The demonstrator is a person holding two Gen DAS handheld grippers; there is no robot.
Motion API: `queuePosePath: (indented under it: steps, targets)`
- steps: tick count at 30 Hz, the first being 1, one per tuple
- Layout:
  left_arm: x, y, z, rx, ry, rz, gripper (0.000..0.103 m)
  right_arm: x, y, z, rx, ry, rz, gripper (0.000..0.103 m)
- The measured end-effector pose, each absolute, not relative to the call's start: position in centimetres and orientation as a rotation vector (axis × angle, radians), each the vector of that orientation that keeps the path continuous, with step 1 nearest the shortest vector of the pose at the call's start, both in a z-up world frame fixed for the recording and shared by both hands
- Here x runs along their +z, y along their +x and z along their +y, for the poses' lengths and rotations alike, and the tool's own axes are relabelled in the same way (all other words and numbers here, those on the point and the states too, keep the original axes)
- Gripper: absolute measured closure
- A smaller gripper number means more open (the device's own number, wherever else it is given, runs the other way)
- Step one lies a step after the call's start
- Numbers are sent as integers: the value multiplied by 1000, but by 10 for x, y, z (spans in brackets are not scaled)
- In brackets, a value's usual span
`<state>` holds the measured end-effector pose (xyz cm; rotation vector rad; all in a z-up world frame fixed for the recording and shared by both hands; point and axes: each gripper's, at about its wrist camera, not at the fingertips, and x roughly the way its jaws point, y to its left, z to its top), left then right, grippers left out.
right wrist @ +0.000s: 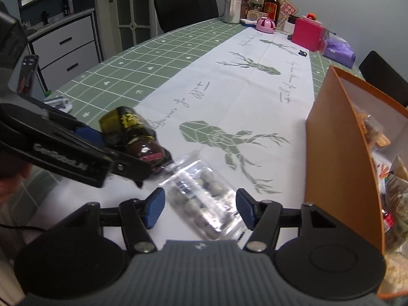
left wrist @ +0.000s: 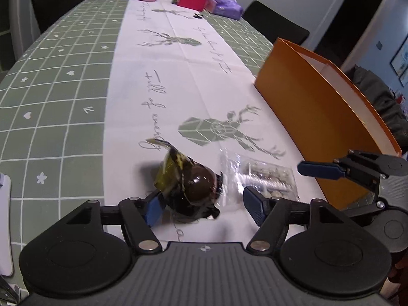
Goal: Organize snacks
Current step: 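Close the left tool on the chocolate packet while the right tool lowers over the candy bag, then close the right tool on the clear candy bag while the left tool holds the chocolate packet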
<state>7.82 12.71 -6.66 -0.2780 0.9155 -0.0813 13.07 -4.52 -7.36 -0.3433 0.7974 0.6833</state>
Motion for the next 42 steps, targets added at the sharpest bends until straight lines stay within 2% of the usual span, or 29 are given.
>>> queuePosePath:
  steps: [3,7,10,14,24,30,36,39,42]
  targets:
    - [-67,80,134,-20,-294,873,22,-81,133,-44,665,-355,784,33]
    - [-73,84,135,1,-303,851,19,-87,134,-44,665,-344,758,29]
    - [-79,88,131,-12,-312,862,19,-91,140,-45,639,-315,744,17]
    - [-85,92,125,7,-295,874,24,-98,146,-43,652,-291,758,15]
    - [-88,93,112,27,-183,863,32,-111,150,-44,644,-266,771,16]
    - [-88,94,113,13,-194,846,47,-110,148,-44,625,-250,772,25]
    - [-89,94,115,3,-218,834,47,-107,143,-42,613,-247,782,34]
    - [-89,94,117,-6,-253,830,35,-106,142,-42,607,-245,794,36]
    - [-89,95,117,-10,-267,829,35,-105,141,-41,609,-249,805,37]
